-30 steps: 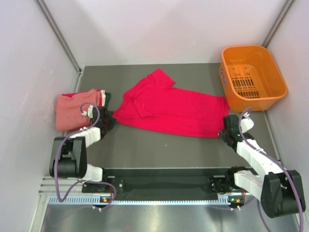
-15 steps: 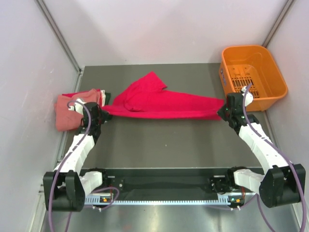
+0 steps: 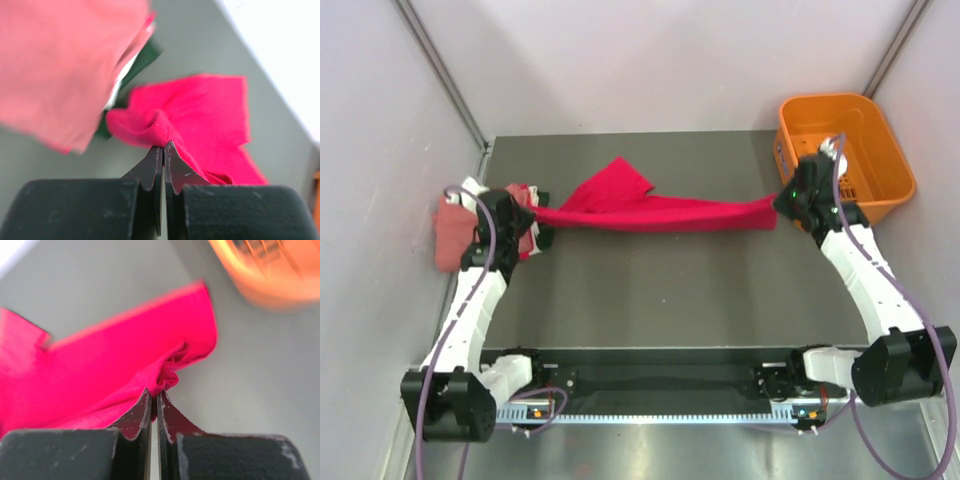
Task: Fold and stack the t-shirts
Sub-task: Fold the tshirt
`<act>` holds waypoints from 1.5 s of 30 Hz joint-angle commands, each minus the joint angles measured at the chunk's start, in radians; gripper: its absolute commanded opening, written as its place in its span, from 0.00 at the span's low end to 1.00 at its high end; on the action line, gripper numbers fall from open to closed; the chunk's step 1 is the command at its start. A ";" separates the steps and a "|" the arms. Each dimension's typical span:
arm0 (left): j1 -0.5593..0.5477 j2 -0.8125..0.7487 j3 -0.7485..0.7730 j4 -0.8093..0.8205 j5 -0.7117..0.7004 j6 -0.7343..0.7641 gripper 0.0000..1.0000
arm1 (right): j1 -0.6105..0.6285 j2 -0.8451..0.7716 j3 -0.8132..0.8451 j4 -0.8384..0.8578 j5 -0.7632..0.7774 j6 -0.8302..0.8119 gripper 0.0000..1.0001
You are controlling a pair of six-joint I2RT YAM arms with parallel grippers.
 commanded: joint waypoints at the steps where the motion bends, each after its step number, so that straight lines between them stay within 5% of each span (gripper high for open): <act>1: 0.004 0.058 0.202 -0.028 -0.034 0.050 0.00 | -0.022 0.038 0.233 -0.070 -0.009 -0.067 0.00; 7: 0.006 0.032 0.463 -0.158 -0.028 0.082 0.00 | -0.024 -0.014 0.484 -0.159 -0.058 -0.107 0.00; 15: 0.006 -0.167 0.591 -0.266 -0.036 0.096 0.00 | -0.025 -0.371 0.369 -0.094 -0.056 -0.133 0.00; 20: 0.004 -0.203 0.629 -0.289 -0.030 0.089 0.00 | -0.025 -0.438 0.358 -0.110 -0.013 -0.135 0.00; 30: 0.006 0.045 0.591 -0.177 0.047 0.047 0.00 | -0.030 -0.110 0.404 -0.072 -0.030 -0.142 0.00; 33: 0.004 0.168 0.624 -0.134 0.068 0.033 0.00 | -0.083 0.020 0.461 -0.040 -0.151 -0.129 0.00; 40: 0.006 0.470 0.990 -0.166 0.128 0.041 0.00 | -0.234 0.251 0.735 -0.032 -0.377 -0.061 0.00; 45: 0.007 0.534 1.052 -0.146 0.140 0.064 0.00 | -0.237 0.361 0.820 -0.041 -0.440 -0.041 0.00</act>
